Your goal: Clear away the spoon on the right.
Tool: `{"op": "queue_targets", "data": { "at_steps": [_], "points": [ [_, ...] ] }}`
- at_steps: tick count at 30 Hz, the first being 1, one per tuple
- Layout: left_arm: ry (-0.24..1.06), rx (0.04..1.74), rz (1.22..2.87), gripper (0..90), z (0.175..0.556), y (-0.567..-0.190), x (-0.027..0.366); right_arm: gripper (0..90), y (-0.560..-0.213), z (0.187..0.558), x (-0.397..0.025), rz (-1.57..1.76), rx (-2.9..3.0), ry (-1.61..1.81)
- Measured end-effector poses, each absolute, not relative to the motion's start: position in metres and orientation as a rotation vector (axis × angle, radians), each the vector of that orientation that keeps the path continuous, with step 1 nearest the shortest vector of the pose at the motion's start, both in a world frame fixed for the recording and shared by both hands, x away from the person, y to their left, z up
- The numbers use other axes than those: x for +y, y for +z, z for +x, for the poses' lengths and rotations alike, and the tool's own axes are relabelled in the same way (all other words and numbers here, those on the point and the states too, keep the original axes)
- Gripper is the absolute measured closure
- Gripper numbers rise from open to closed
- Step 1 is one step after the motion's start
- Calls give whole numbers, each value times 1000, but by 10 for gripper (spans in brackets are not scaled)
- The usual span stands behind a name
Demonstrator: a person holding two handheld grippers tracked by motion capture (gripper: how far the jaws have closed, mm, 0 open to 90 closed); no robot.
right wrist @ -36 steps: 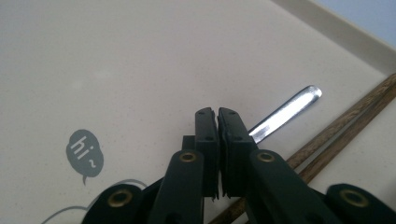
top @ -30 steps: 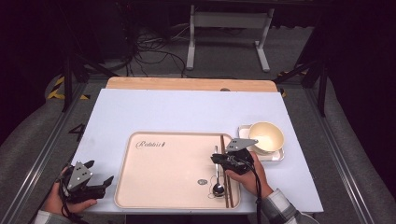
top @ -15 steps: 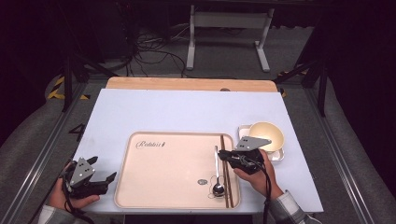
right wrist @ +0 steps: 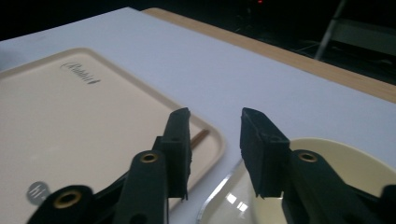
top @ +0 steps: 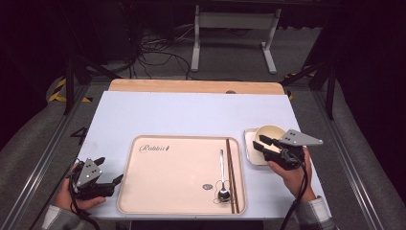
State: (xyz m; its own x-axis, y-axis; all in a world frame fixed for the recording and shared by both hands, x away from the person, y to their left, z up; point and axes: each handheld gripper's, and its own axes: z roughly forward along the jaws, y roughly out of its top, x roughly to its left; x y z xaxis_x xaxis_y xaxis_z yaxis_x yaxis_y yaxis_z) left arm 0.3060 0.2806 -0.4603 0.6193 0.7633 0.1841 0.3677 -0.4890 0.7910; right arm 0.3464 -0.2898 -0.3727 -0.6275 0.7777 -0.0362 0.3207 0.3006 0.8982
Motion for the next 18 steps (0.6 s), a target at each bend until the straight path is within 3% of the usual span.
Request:
{"op": "queue_targets", "data": {
  "at_steps": [7, 18],
  "points": [
    [670, 878, 2105, 149, 303, -462, 282, 391, -365, 356, -335, 1156, 1975, 1210],
    [657, 883, 2110, 147, 302, -463, 283, 238, -376, 369, -378, 1399, 1875, 1153]
  ]
}}
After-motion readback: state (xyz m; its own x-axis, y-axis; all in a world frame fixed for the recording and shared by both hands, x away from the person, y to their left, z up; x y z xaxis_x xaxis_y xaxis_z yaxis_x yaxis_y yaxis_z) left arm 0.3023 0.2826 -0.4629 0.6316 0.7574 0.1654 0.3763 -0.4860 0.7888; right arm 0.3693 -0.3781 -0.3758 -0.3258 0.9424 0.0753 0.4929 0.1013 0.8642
